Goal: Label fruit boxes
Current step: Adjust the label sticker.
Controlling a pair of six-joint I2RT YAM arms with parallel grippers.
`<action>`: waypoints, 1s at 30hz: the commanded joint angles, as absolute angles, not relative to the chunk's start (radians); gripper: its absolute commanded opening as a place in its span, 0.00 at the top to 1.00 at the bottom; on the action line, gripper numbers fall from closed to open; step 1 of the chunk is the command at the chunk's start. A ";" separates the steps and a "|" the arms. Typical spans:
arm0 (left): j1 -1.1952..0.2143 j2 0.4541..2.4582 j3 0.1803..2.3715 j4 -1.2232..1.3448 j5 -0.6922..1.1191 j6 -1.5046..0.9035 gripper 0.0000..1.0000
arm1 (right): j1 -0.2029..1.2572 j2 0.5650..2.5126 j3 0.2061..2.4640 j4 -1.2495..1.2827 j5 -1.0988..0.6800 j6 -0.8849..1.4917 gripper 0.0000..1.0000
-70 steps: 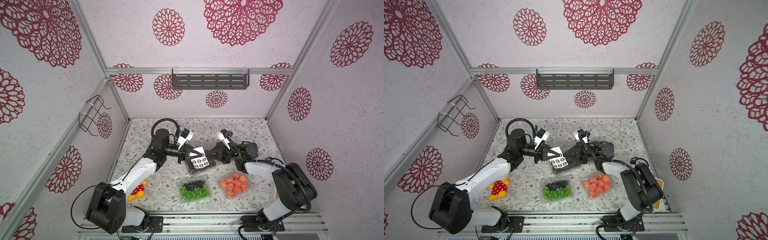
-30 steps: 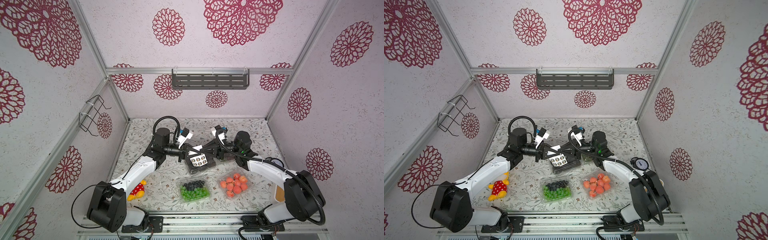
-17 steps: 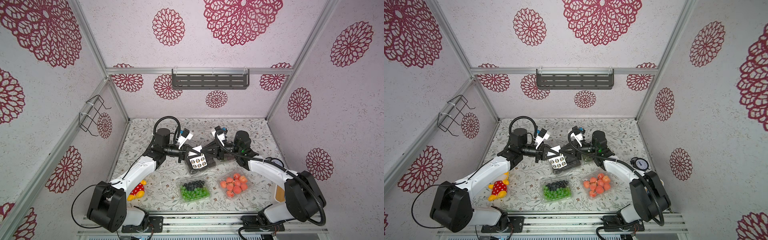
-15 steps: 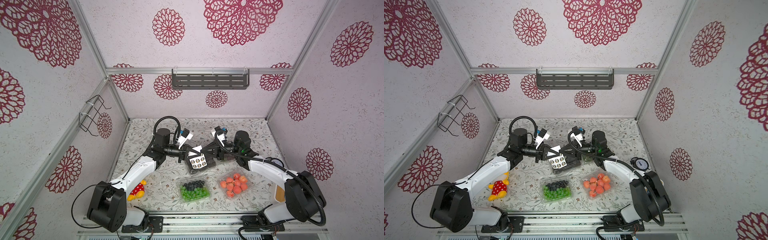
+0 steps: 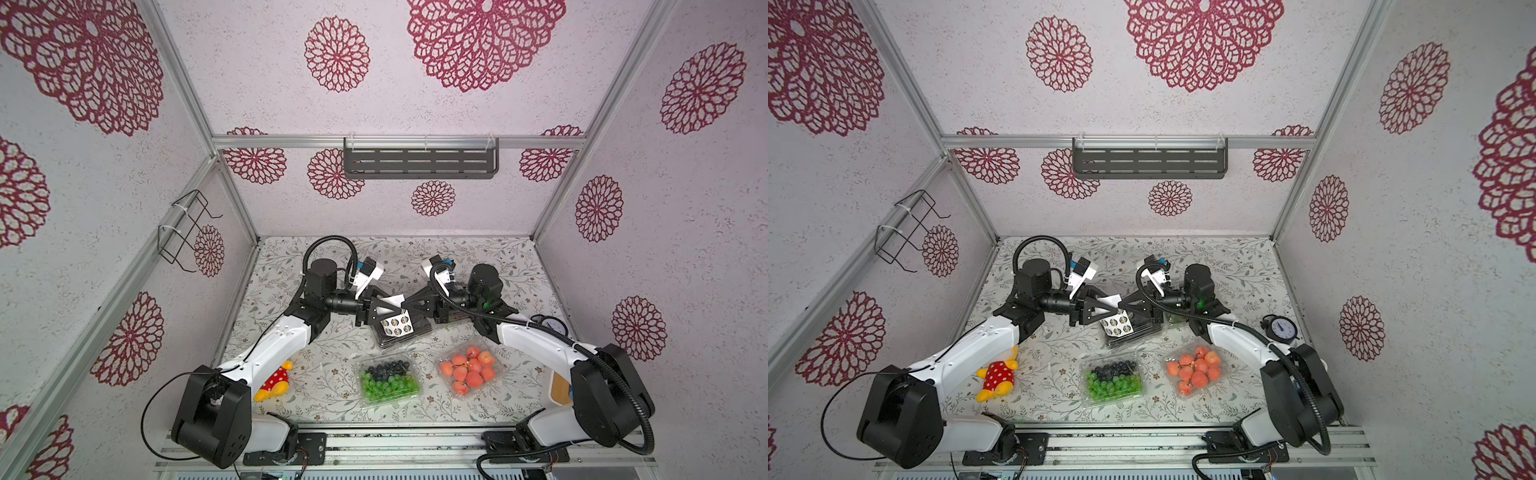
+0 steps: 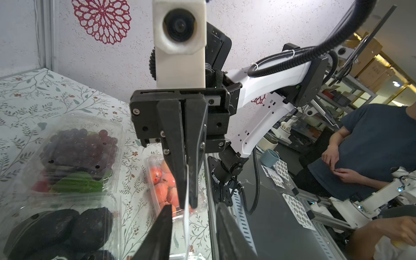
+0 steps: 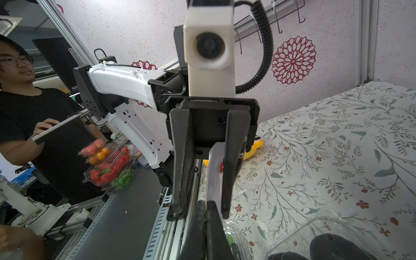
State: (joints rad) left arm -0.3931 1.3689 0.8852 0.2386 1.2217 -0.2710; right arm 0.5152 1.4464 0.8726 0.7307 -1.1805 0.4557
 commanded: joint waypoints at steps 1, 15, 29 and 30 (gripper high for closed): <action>-0.380 1.348 0.867 0.324 1.233 -0.300 0.71 | 0.508 1.417 0.869 0.830 -1.182 0.497 1.00; -0.373 1.315 0.803 0.375 1.230 -0.324 0.76 | 0.502 1.411 0.859 0.862 -1.153 0.533 1.00; -0.364 1.346 0.827 0.387 1.247 -0.345 1.00 | 0.499 1.451 0.852 0.946 -1.216 0.600 0.81; -0.364 1.342 0.827 0.387 1.251 -0.344 1.00 | 0.496 1.450 0.846 0.950 -1.226 0.600 0.75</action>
